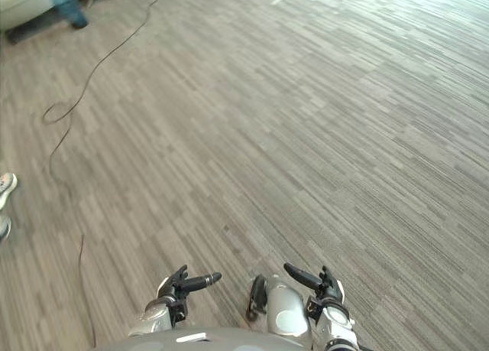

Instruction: Pick up cushions and gather them together orderly.

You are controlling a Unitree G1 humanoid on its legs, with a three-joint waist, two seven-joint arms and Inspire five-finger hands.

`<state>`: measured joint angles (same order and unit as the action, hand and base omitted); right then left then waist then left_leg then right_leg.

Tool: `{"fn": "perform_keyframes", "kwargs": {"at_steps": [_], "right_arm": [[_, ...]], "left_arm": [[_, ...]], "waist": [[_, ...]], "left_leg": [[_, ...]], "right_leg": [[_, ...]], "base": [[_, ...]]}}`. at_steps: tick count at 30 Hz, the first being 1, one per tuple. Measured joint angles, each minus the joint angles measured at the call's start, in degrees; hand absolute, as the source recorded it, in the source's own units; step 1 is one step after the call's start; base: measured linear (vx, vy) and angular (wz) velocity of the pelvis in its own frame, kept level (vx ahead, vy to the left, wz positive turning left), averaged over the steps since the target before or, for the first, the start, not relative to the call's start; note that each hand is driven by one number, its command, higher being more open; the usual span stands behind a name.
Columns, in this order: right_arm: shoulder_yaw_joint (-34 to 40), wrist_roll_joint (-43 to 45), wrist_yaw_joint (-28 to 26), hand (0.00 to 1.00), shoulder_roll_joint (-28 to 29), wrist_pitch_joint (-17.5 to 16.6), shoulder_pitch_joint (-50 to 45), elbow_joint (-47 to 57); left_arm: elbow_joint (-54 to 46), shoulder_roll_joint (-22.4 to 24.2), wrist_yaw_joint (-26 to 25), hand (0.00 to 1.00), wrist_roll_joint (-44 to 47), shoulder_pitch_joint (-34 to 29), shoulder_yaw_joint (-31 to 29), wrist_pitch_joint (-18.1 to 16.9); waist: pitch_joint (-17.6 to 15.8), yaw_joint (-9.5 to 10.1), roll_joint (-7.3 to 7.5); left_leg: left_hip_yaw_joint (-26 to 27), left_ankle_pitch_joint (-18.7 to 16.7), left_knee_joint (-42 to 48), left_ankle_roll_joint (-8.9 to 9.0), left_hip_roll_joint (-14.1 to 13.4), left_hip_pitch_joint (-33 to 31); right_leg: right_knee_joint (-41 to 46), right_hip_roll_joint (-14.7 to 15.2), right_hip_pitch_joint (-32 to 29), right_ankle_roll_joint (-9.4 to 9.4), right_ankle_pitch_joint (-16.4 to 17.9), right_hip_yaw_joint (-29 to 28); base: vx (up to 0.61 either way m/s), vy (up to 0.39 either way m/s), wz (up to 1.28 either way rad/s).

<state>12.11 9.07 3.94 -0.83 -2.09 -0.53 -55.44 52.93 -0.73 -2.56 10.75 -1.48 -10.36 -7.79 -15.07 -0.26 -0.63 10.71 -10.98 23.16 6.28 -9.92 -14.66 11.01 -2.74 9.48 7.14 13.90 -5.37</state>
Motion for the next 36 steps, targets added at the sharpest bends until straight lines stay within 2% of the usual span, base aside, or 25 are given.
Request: {"fn": "perform_keyframes", "kwargs": {"at_steps": [1,3,4,7,8,9,10,13,16,17,18,19,20,21,23,24,25,26,28,30,31,32,33,35,36], "right_arm": [[-0.51,-0.01,0.29,1.0,-0.82,0.0,-0.17,-0.94],[-1.11,-0.03,0.47,1.0,-1.7,0.11,-0.75,-1.94],[-1.44,-0.04,0.57,1.0,-1.69,0.1,-1.36,-2.42],[-2.14,-0.13,0.4,1.0,-0.12,-0.76,-2.94,-2.39],[-1.79,-0.06,0.45,1.0,0.36,-0.64,-2.91,-2.53],[-2.08,-0.13,0.4,1.0,0.15,-0.66,-2.83,-2.66],[-2.14,-0.13,0.18,1.0,-0.01,-0.83,-1.96,-2.41],[-5.13,-1.23,-0.61,1.0,-2.32,-2.2,-0.82,-0.06],[-5.57,-1.2,-0.94,1.0,-2.72,-2.98,0.71,0.85],[-5.47,-1.14,-0.94,1.0,-2.63,-3.01,1.2,1.14],[-5.48,-1.09,-0.98,1.0,-2.73,-2.95,1.14,1.11],[-5.41,-1.23,-0.93,1.0,-3.06,-2.79,0.91,0.54],[-5.25,-1.25,-0.91,1.0,-3.55,-2.51,1.38,-0.02],[-5.17,-1.26,-0.9,1.0,-3.7,-2.45,1.47,-0.12],[-1.8,-1.16,-0.76,1.0,-3.64,-1.38,0.98,0.12],[-1.84,-1.2,-0.77,1.0,-4.04,-0.99,0.53,0.56],[-1.96,-1.2,-0.69,1.0,-4.43,-0.72,-0.41,1.66],[-2.08,-1.21,-0.6,1.0,-4.38,-0.67,-0.52,1.99],[-2.69,-1.18,-0.41,1.0,-3.36,-0.67,-1.05,2.37],[-4.17,-1.1,-0.2,1.0,-2.39,-0.63,-2.1,3.0],[-4.14,-1.11,-0.16,1.0,-2.13,-0.32,-2.27,2.79],[-4.18,-1.09,-0.16,1.0,-2.18,-0.21,-2.05,2.4],[-4.14,-1.09,-0.12,1.0,-2.11,-0.22,-1.77,2.11],[-4.17,-1.11,0.14,1.0,-1.99,-0.39,-0.73,0.62],[-4.2,-1.14,0.17,1.0,-2.35,-0.4,-0.73,0.59]], "left_arm": [[0.29,-0.1,-0.29,1.0,0.0,0.1,0.26,0.13],[0.89,-0.5,-0.8,1.0,-0.02,0.15,0.59,0.33],[1.88,-1.57,-0.94,1.0,-0.09,-0.01,0.66,0.33],[4.85,-4.15,-1.19,1.0,-0.23,-0.27,0.7,0.72],[5.68,-4.9,-1.28,1.0,-0.27,-0.01,0.94,0.86],[6.46,-5.06,-1.32,1.0,-0.42,0.18,1.4,0.97],[7.5,-5.3,-1.55,1.0,-1.38,0.2,3.17,1.5],[7.83,-4.56,-2.04,1.0,-2.46,0.07,6.91,2.02],[8.27,-4.69,-1.95,1.0,-2.52,0.58,7.99,2.04],[8.3,-4.97,-1.93,1.0,-2.56,0.75,8.55,2.05],[8.3,-5.67,-1.78,1.0,-2.91,0.68,9.78,2.05],[8.46,-5.36,-1.52,1.0,-3.68,0.18,10.17,2.05],[9.18,-4.7,-1.0,1.0,-4.3,0.96,10.0,2.09],[9.21,-4.55,-0.87,1.0,-4.43,1.04,9.87,2.07],[9.17,-3.65,-0.8,1.0,-4.63,0.81,8.91,2.13],[8.95,-3.19,-0.8,1.0,-4.56,0.74,7.85,2.12],[7.71,-2.01,-0.81,1.0,-4.56,0.19,5.52,2.11],[6.56,-1.63,-0.84,1.0,-4.5,-0.24,4.34,2.03],[4.4,-1.45,-0.89,1.0,-4.4,-0.9,2.51,1.94],[1.63,-1.23,-1.05,1.0,-3.45,-1.5,2.14,0.88],[0.89,-1.03,-1.06,1.0,-3.36,-1.37,2.13,0.28],[0.67,-0.94,-1.06,1.0,-3.34,-1.4,2.16,0.24],[0.57,-0.94,-1.06,1.0,-3.32,-1.4,2.13,0.26],[1.97,-1.53,-1.24,1.0,-3.22,-1.64,2.21,0.42],[2.62,-1.6,-1.25,1.0,-2.45,-1.63,2.21,0.57]], "waist": [[0.18,-0.01,-0.6],[0.46,-0.06,-1.21],[1.19,0.32,-0.31],[3.55,-0.22,3.28],[3.52,-0.43,5.06],[3.33,-0.93,5.25],[2.7,-1.51,4.54],[1.09,-2.04,1.2],[0.41,-3.52,0.31],[0.02,-4.2,1.46],[-0.29,-4.94,2.45],[-0.15,-5.45,2.62],[-0.23,-5.02,1.53],[-0.3,-4.84,1.24],[-0.45,-5.35,0.3],[-0.68,-5.8,-0.45],[-0.64,-5.71,-1.65],[-0.59,-5.5,-2.49],[-0.72,-4.67,-1.95],[-0.3,-3.68,-1.52],[-0.28,-2.94,-1.52],[-0.26,-2.39,-1.49],[-0.26,-2.15,-1.49],[-0.02,-1.32,-1.85],[0.19,-1.3,-2.21]], "left_leg": [[-1.8,2.9,-8.97,1.48,0.37,-1.09],[-2.22,5.5,-11.36,0.68,0.48,-2.78],[-2.76,10.76,-7.93,-0.08,1.37,-2.82],[-1.89,7.3,-0.77,-3.88,5.08,-4.0],[-0.47,4.47,0.16,-5.32,7.74,-1.29],[-0.18,2.61,-0.16,-6.36,8.78,1.3],[-0.08,0.31,-1.23,-7.25,9.39,6.08],[0.7,-0.83,-11.82,-7.67,8.25,21.13],[1.55,-0.83,-16.06,-7.68,6.43,27.2],[1.45,-0.91,-17.17,-7.57,6.3,29.55],[1.09,-1.34,-18.45,-6.86,6.69,32.0],[0.49,-1.59,-19.1,-6.47,6.59,33.73],[0.15,-1.52,-18.6,-6.05,4.9,34.74],[0.03,-1.1,-17.87,-5.32,4.65,34.62],[-1.26,2.56,-5.4,1.01,3.39,32.77],[-2.8,4.84,4.02,4.48,1.83,29.67],[-4.59,6.87,22.04,8.01,-1.07,22.44],[-4.2,6.36,29.82,8.49,-2.79,19.43],[-1.32,4.45,40.02,7.56,-5.46,13.15],[3.41,1.49,37.49,3.05,-5.89,5.68],[5.85,-0.12,30.85,0.68,-5.13,2.93],[6.38,-0.59,21.94,-0.04,-3.34,1.41],[6.09,-0.57,17.55,-0.05,-2.51,0.93],[1.19,4.66,-8.0,1.33,1.46,0.07],[0.33,5.8,-11.11,0.87,1.61,-0.55]], "right_leg": [[-2.11,0.52,2.14,-1.44,0.56,-2.14],[-3.09,1.15,4.89,-3.36,2.27,-3.95],[-2.14,3.0,6.06,-4.16,4.08,-5.79],[10.34,6.7,1.22,-6.81,5.47,-5.94],[24.39,8.6,-3.64,-11.88,3.49,-6.09],[34.42,9.27,-7.49,-18.49,-0.9,-6.06],[46.22,9.58,-12.18,-19.47,-1.94,-4.6],[50.59,9.15,-22.02,-10.53,3.13,5.36],[35.87,7.73,-30.01,-9.12,3.81,12.46],[21.99,7.38,-32.81,-9.96,-0.29,12.79],[11.61,7.31,-32.59,-9.73,-8.64,12.63],[10.38,7.17,-31.43,-9.18,-16.58,12.75],[13.67,5.8,-31.59,-5.23,-15.23,12.88],[15.14,5.54,-32.14,-5.01,-13.91,12.78],[23.07,5.74,-30.81,-2.37,-4.91,12.92],[22.49,5.2,-28.02,-2.35,-3.37,13.21],[19.68,3.16,-23.5,-2.49,-2.28,13.35],[17.68,2.06,-20.75,-2.42,-2.23,13.26],[11.97,0.39,-13.21,-2.22,-2.1,12.34],[4.55,-0.1,-5.3,-2.07,-2.41,11.2],[1.58,-0.22,-2.03,-2.27,-2.67,10.19],[-0.59,0.0,0.25,-2.5,-2.8,9.23],[-1.46,0.01,1.06,-2.52,-2.79,8.63],[-6.32,-0.04,5.07,-3.43,-2.22,4.69],[-7.32,-0.21,6.42,-4.13,-1.64,3.81]], "base": [[0.48,0.325,-0.82],[0.49,0.319,-0.71],[0.73,0.429,-0.8],[0.66,0.362,-0.49],[0.63,0.288,-0.05],[0.74,0.328,0.01],[0.48,0.185,-0.02],[0.59,0.159,-0.19],[0.58,0.005,0.06],[0.74,-0.154,0.45],[0.75,-0.182,0.55],[0.68,-0.227,0.29],[0.67,-0.238,0.02],[0.67,-0.258,-0.21],[0.6,-0.249,-0.1],[0.64,-0.27,-0.02],[0.51,-0.205,-0.11],[0.39,-0.132,-0.24],[0.48,-0.102,-0.29],[0.51,-0.084,-0.23],[0.57,-0.043,-0.33],[0.49,0.006,-0.36],[0.51,0.071,-0.59],[0.51,0.142,-0.83],[0.67,0.231,-0.76]]}}
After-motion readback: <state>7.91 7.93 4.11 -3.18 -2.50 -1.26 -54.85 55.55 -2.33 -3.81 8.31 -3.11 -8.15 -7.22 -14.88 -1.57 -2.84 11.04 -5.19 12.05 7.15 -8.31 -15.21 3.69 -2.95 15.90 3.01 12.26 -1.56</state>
